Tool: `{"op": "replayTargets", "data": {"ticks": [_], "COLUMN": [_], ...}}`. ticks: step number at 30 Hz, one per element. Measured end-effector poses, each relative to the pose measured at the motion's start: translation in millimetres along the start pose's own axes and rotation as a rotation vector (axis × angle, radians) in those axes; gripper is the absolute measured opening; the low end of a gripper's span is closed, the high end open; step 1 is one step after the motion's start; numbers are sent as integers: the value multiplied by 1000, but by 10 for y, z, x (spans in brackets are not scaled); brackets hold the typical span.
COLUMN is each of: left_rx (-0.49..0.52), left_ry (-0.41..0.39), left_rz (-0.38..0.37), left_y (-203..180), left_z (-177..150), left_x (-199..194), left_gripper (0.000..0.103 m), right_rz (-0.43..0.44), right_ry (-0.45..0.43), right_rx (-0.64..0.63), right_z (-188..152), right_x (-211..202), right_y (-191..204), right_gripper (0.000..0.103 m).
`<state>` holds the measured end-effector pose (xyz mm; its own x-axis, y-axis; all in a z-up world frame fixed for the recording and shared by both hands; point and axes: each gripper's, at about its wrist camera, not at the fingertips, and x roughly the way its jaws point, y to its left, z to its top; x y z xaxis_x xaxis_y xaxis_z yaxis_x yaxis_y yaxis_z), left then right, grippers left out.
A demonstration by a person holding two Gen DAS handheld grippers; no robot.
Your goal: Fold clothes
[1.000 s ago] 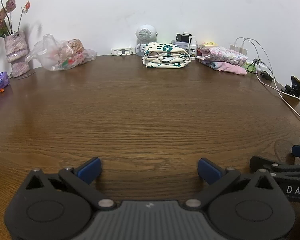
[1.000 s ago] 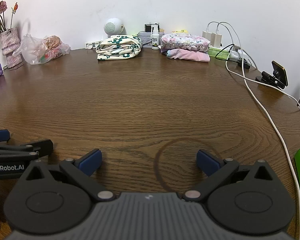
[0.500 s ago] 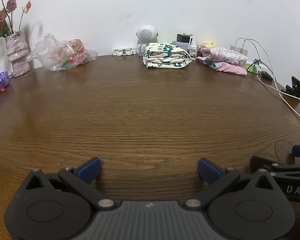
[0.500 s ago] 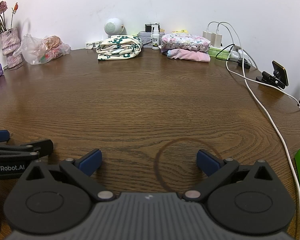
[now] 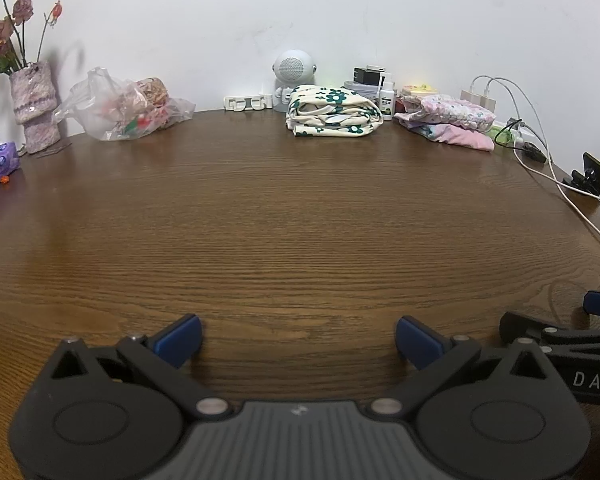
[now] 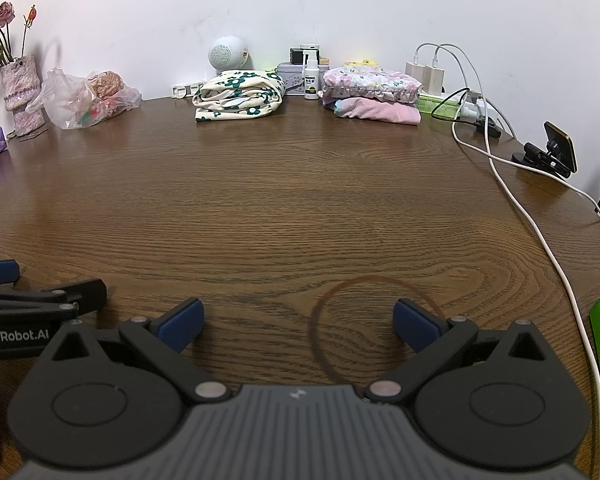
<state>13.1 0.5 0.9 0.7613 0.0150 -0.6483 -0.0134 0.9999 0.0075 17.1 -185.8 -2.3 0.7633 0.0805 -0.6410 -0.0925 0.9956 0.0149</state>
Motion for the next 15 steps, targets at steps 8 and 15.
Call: {"op": "replayTargets", "data": {"ticks": [8,15], "left_rx": [0,-1], "left_ry": [1,0], "left_rz": [0,-1], "left_y": [0,15], "left_z": [10,4], "left_x": [6,6], "left_gripper": [103,103], "right_rz": [1,1], "right_ry": [0,0], "right_rx": [0,0], "right_z": [2,-2], "right_x": [3,2], "right_y": [0,2], "right_gripper": [103,103]}}
